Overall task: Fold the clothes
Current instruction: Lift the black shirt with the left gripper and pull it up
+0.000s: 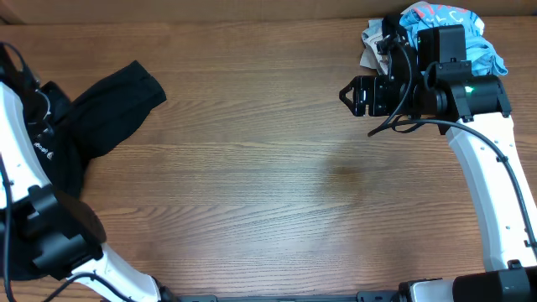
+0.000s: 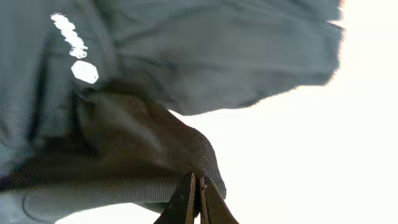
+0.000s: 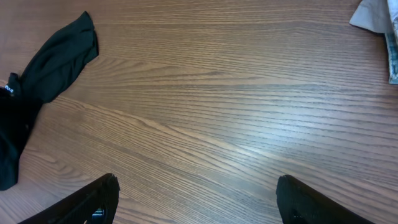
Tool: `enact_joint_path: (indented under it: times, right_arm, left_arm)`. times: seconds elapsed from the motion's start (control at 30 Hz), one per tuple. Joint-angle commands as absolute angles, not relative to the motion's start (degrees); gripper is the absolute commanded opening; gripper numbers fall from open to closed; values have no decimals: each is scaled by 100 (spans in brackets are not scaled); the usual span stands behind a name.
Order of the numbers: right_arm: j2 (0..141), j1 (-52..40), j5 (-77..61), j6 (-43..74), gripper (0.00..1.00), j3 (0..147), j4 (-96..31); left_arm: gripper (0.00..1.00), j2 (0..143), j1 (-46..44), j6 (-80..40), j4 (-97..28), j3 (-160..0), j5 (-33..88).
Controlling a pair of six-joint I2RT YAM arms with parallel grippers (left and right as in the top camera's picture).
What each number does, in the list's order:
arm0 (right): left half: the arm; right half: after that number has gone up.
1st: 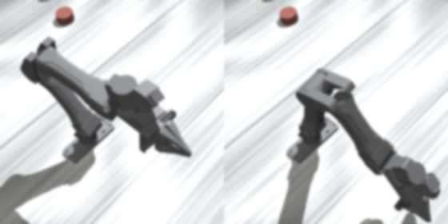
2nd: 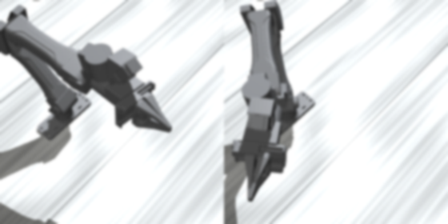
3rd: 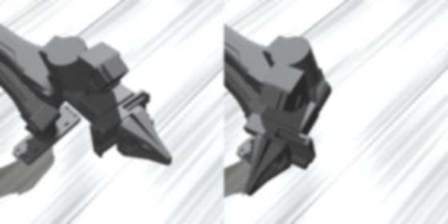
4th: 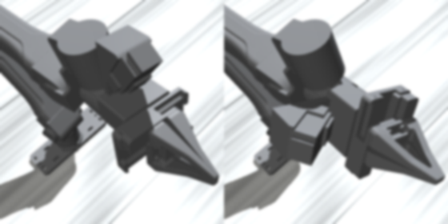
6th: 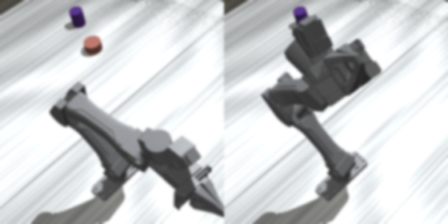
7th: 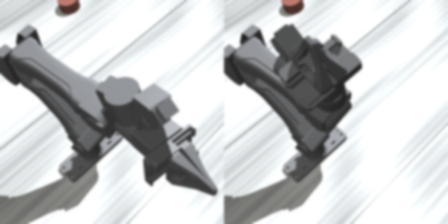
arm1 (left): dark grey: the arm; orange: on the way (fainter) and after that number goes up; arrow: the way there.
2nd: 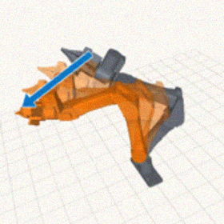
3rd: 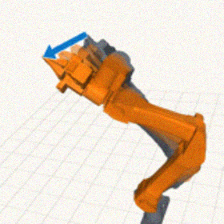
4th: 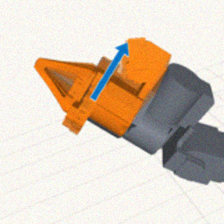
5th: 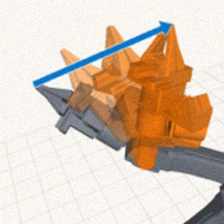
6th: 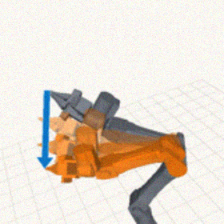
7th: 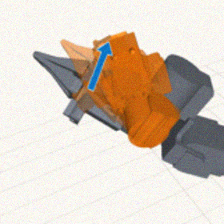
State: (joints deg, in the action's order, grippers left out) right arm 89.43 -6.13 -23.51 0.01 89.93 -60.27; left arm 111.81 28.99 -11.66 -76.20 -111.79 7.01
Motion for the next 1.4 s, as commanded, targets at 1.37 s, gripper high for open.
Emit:
enact_joint_path:
  times: [1.37]
  right_arm:
    - [8952, -2182, -3730, -237, 86, 8197, -6047]
  left_arm:
    - [4, 8246, -495, -2484, -6938, -13596, 2080]
